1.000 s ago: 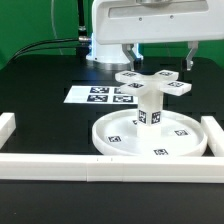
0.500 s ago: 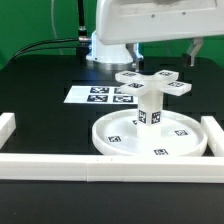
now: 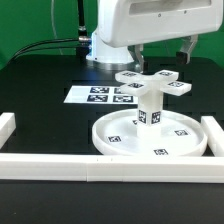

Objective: Assemble round table

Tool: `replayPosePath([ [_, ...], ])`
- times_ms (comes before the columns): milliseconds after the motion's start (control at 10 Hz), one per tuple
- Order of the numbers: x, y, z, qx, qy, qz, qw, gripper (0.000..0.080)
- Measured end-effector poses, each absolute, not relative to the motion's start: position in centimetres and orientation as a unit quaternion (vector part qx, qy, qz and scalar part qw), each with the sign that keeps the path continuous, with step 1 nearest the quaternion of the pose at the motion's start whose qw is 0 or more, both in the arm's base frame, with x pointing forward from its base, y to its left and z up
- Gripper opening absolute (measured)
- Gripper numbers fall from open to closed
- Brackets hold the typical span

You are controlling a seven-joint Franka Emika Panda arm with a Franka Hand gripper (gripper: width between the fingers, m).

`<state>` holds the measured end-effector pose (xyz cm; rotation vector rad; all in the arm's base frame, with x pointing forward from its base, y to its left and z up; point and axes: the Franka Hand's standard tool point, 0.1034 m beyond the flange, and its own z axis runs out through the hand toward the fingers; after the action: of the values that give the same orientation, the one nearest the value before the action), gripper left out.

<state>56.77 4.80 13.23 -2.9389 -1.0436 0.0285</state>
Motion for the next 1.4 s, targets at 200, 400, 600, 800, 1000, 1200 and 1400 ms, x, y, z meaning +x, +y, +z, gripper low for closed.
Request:
replayPosePath([
  [200,56.8,4.6,13.2,-0.899,-0.439,0.011,0.004,0.0649],
  [400,56.6,4.1,13.1,-0.867,-0.498,0.016,0.006,0.0649],
  [600,56.7,3.8,13.1,-0.830,-0.557,0.018,0.002,0.0649],
  [800,56.7,3.6,12.9,-0.767,-0.641,0.013,-0.008,0.0649],
  [1000,56.6,3.6,12.8,-0.716,-0.698,0.017,-0.015,0.0649],
  [1200,56.6,3.0,12.8,-0.683,-0.730,0.022,-0.018,0.0649],
  [1400,56.6,2.6,12.8,-0.646,-0.763,0.028,-0.022,0.0649],
])
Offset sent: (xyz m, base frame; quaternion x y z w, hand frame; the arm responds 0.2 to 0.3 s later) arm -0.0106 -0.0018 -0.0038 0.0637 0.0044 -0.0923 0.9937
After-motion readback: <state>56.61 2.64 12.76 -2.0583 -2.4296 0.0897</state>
